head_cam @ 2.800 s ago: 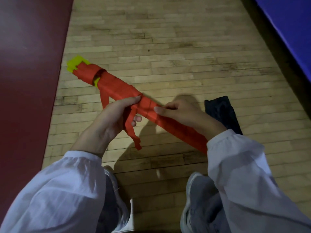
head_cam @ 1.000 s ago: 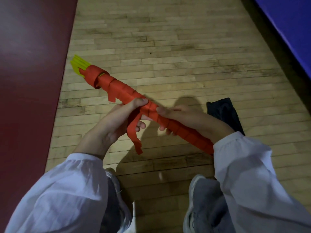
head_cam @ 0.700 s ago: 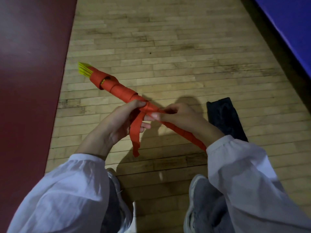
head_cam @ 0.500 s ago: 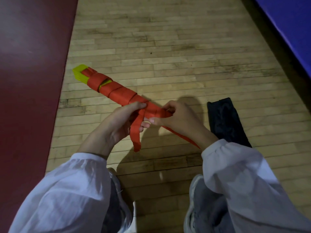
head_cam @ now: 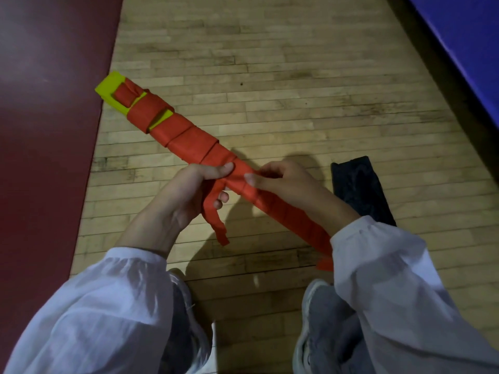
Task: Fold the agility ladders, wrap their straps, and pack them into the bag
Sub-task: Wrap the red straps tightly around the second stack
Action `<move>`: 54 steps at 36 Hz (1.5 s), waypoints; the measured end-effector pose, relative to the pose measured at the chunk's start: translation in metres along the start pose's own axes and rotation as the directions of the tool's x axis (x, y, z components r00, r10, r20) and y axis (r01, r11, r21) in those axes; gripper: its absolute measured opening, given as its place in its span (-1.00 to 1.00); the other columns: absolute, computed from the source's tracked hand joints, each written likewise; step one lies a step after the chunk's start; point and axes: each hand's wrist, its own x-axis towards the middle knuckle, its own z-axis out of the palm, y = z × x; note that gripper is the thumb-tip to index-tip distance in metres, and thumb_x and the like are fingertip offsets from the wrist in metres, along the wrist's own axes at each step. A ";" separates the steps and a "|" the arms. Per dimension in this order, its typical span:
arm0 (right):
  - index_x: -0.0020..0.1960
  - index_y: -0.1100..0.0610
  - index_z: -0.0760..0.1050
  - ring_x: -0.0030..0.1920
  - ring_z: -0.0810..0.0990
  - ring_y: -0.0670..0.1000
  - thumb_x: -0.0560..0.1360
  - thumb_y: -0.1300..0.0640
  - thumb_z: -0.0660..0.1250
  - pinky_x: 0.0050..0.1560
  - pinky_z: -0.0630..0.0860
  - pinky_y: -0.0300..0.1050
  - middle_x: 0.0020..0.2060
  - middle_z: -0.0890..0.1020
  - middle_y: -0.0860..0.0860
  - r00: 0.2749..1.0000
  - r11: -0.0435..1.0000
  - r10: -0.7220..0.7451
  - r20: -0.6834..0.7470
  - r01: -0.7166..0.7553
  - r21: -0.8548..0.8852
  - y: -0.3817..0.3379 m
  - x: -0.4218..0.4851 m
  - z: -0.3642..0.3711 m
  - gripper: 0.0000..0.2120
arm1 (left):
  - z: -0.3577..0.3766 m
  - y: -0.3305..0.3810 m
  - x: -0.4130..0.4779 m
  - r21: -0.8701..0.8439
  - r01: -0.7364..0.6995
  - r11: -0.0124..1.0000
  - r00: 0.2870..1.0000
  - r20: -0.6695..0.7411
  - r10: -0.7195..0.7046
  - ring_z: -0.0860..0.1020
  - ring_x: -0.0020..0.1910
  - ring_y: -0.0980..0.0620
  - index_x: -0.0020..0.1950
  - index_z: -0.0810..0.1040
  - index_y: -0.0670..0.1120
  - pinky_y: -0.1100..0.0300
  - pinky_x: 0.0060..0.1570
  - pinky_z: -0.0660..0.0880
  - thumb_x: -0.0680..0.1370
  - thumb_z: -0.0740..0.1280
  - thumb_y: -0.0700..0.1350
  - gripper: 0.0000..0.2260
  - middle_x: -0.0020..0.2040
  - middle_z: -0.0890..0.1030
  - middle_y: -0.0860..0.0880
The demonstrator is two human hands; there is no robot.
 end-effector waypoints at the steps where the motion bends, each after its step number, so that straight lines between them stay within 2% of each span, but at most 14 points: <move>1: 0.01 -0.02 0.56 -0.03 0.59 -0.11 0.45 -0.14 0.41 -0.09 0.47 -0.26 -0.07 0.63 -0.11 1.000 0.999 0.027 0.015 -0.028 0.022 0.001 0.001 -0.001 -0.76 | 0.000 0.000 0.000 0.006 0.001 1.000 1.000 0.012 -0.001 0.43 -0.55 0.10 -0.12 0.56 -0.16 0.32 -0.56 0.34 0.54 0.31 -0.18 -0.91 -0.39 0.56 -0.01; 4: -0.01 -0.01 0.57 -0.05 0.58 -0.14 0.44 -0.10 0.44 -0.09 0.46 -0.28 -0.08 0.64 -0.09 0.997 0.995 0.068 0.041 -0.071 0.072 0.003 0.001 -0.002 -0.79 | 0.001 -0.001 0.000 0.013 0.014 1.000 1.000 0.027 -0.015 0.45 -0.54 0.10 -0.10 0.57 -0.16 0.32 -0.56 0.36 0.53 0.32 -0.17 -0.92 -0.40 0.58 0.00; 10: 0.03 0.00 0.61 0.02 0.62 -0.06 0.39 -0.11 0.47 0.07 0.51 -0.14 -0.05 0.67 -0.05 0.997 0.992 0.076 0.016 -0.077 0.096 0.006 0.004 -0.001 -0.71 | 0.000 0.001 -0.001 0.017 0.048 0.999 0.997 0.067 -0.049 0.52 -0.50 0.08 -0.07 0.57 -0.16 0.28 -0.51 0.44 0.54 0.32 -0.14 -0.90 -0.32 0.61 -0.03; 15: -0.17 -0.07 0.57 -0.14 0.59 -0.18 0.40 -0.03 0.50 -0.16 0.47 -0.33 -0.19 0.63 -0.13 0.999 0.995 0.020 -0.040 -0.016 0.101 0.004 0.003 -0.002 -0.88 | -0.002 0.001 -0.001 0.050 0.092 0.994 0.993 0.071 -0.096 0.58 -0.45 0.06 0.00 0.58 -0.16 0.27 -0.47 0.50 0.54 0.32 -0.11 -0.86 -0.22 0.67 -0.08; 19: -0.14 -0.02 0.58 -0.24 0.53 -0.24 0.37 -0.01 0.53 -0.37 0.39 -0.51 -0.24 0.58 -0.17 0.993 0.998 -0.029 -0.111 0.035 0.048 0.003 0.002 -0.001 -0.84 | -0.002 0.000 -0.001 0.073 0.100 0.992 0.991 0.087 -0.106 0.58 -0.43 0.04 0.02 0.59 -0.14 0.27 -0.45 0.48 0.55 0.32 -0.09 -0.85 -0.15 0.69 -0.14; 23: -0.18 -0.04 0.55 -0.24 0.52 -0.25 0.34 -0.02 0.55 -0.33 0.37 -0.42 -0.25 0.57 -0.19 0.977 0.994 -0.102 -0.189 0.095 -0.047 0.004 0.001 0.003 -0.81 | -0.001 -0.001 -0.001 0.085 0.100 0.991 0.990 0.086 -0.108 0.58 -0.40 0.03 0.01 0.61 -0.13 0.27 -0.45 0.47 0.54 0.33 -0.03 -0.81 -0.12 0.69 -0.17; 26: -0.19 -0.06 0.53 -0.26 0.50 -0.28 0.33 -0.05 0.55 -0.38 0.33 -0.55 -0.28 0.55 -0.22 0.961 0.983 -0.153 -0.229 0.125 -0.132 0.004 0.000 0.007 -0.79 | 0.001 -0.003 0.000 0.082 0.105 0.991 0.992 0.060 -0.111 0.57 -0.41 0.04 -0.01 0.62 -0.14 0.27 -0.46 0.47 0.51 0.35 0.03 -0.76 -0.17 0.68 -0.14; 33: -0.10 0.09 0.58 -0.22 0.51 -0.18 0.30 -0.02 0.57 -0.25 0.42 -0.28 -0.25 0.56 -0.16 0.918 0.952 -0.273 -0.287 0.214 -0.220 0.005 -0.002 0.018 -0.71 | 0.006 -0.008 0.004 0.051 0.096 0.994 0.995 -0.041 -0.094 0.54 -0.49 0.07 0.02 0.58 -0.14 0.31 -0.54 0.42 0.49 0.39 0.03 -0.74 -0.33 0.63 -0.06; 38: -0.09 0.07 0.54 -0.20 0.52 -0.16 0.30 -0.06 0.56 -0.24 0.42 -0.28 -0.21 0.57 -0.11 0.938 0.949 -0.276 -0.212 0.230 -0.216 0.004 -0.003 0.016 -0.67 | 0.006 -0.008 0.003 0.054 0.049 0.997 0.995 -0.095 -0.044 0.50 -0.53 0.08 -0.01 0.57 -0.16 0.32 -0.56 0.40 0.50 0.39 -0.04 -0.80 -0.38 0.62 -0.03; 43: 0.03 -0.03 0.50 -0.08 0.53 -0.16 0.46 -0.21 0.34 -0.14 0.45 -0.22 -0.09 0.57 -0.13 0.986 0.971 -0.160 0.056 0.167 -0.171 0.004 0.000 -0.003 -0.71 | 0.004 -0.009 0.001 0.080 0.047 0.996 0.996 -0.079 -0.041 0.48 -0.54 0.10 0.08 0.56 -0.20 0.33 -0.57 0.40 0.51 0.38 -0.06 -0.75 -0.29 0.66 -0.11; 46: 0.15 0.00 0.51 -0.02 0.55 -0.15 0.46 -0.30 0.24 -0.02 0.50 -0.17 -0.05 0.57 -0.14 0.990 0.973 -0.065 0.122 0.090 -0.211 0.006 0.002 -0.007 -0.55 | 0.005 -0.008 0.000 0.106 0.034 0.994 0.997 -0.066 -0.027 0.46 -0.54 0.09 0.08 0.56 -0.21 0.33 -0.57 0.39 0.51 0.37 -0.07 -0.76 -0.20 0.68 -0.17; 48: 0.16 0.00 0.54 -0.01 0.61 -0.03 0.34 -0.43 0.17 0.10 0.54 -0.05 -0.06 0.64 -0.06 0.984 0.979 0.041 0.171 -0.006 -0.202 0.007 0.000 -0.008 -0.37 | 0.006 -0.006 -0.001 0.113 0.023 0.993 0.998 -0.056 -0.017 0.46 -0.55 0.10 0.05 0.56 -0.19 0.33 -0.57 0.39 0.51 0.37 -0.06 -0.78 -0.21 0.68 -0.16; 50: 0.10 0.05 0.58 -0.04 0.67 0.03 0.28 -0.45 0.14 0.11 0.55 -0.02 -0.10 0.70 0.03 0.965 0.991 0.092 0.244 -0.065 -0.115 0.006 -0.002 -0.009 -0.31 | 0.006 -0.005 -0.001 0.110 0.017 0.994 0.999 -0.039 -0.013 0.46 -0.55 0.10 0.03 0.56 -0.17 0.33 -0.56 0.38 0.52 0.36 -0.05 -0.80 -0.22 0.68 -0.14; 54: 0.09 0.29 0.57 -0.17 0.65 0.07 0.35 -0.32 0.21 -0.01 0.57 -0.01 -0.09 0.69 0.22 0.945 0.993 0.064 0.320 -0.092 0.072 0.004 -0.005 -0.009 -0.30 | 0.006 -0.004 -0.003 0.120 0.030 0.992 0.999 -0.017 -0.028 0.46 -0.53 0.10 0.00 0.56 -0.15 0.32 -0.55 0.39 0.53 0.34 -0.02 -0.80 -0.27 0.67 -0.09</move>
